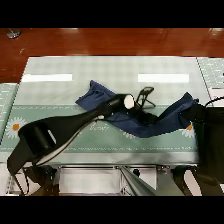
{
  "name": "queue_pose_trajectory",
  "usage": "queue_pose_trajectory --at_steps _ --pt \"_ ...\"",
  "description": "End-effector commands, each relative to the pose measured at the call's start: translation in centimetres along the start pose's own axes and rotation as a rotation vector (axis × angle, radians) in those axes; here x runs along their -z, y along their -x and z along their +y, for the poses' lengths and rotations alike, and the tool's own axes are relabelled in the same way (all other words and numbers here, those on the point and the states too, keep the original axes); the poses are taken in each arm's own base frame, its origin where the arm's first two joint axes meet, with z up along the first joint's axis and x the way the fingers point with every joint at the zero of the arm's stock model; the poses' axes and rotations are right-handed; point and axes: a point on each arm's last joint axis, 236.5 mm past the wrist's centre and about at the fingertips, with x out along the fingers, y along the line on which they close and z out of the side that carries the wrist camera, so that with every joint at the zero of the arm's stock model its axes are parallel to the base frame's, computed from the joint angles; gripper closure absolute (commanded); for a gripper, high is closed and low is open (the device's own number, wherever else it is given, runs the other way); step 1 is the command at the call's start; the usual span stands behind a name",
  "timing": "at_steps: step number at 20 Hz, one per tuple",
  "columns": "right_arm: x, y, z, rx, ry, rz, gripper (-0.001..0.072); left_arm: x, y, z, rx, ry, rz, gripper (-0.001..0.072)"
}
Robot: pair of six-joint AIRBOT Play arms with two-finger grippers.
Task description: Fold the shirts.
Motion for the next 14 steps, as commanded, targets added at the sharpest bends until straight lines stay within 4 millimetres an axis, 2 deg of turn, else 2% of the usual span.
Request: queue_pose_trajectory --at_steps 1,3,4,6,8,9,11,13,14 --pt "-0.4 0.1 1.3 -0.056 -0.006 -0.016 0.0686 -3.8 5.9 3.1 -0.025 0.027 -0.05 0.0675" --pt "-1.0 0.0 2.5 -0.082 0.017 -0.034 0.0686 -5.4 12.1 6.6 -0.08 0.047 -0.074 0.0675" --pt "-1.3 -0.1 3.3 -0.093 0.041 -0.029 0.0687 -5.5 15.5 8.0 -0.111 0.054 -0.076 0.0675" --pt "-2.5 -0.9 5.8 -0.127 0.091 -0.022 0.0687 -5.4 23.5 10.8 -0.214 0.031 -0.124 0.0675" --pt "-4.4 -2.2 9.2 -0.17 0.146 -0.016 0.0686 -4.6 31.1 13.0 -0.332 0.044 -0.238 0.0674" --pt "-5.3 -3.3 11.2 -0.193 0.178 -0.005 0.0686 -3.5 34.6 13.8 -0.373 0.068 -0.311 0.0675" --pt "-6.6 -5.8 15.2 -0.235 0.242 0.036 0.0687 0.2 39.7 14.9 -0.43 0.129 -0.442 0.0674" --pt "-7.6 -9.3 18.8 -0.267 0.282 0.086 0.0686 4.6 42.4 15.5 -0.478 0.182 -0.563 0.0674" --pt "-8.0 -11.2 20.6 -0.281 0.301 0.107 0.0686 6.9 42.8 15.6 -0.491 0.217 -0.609 0.0674"
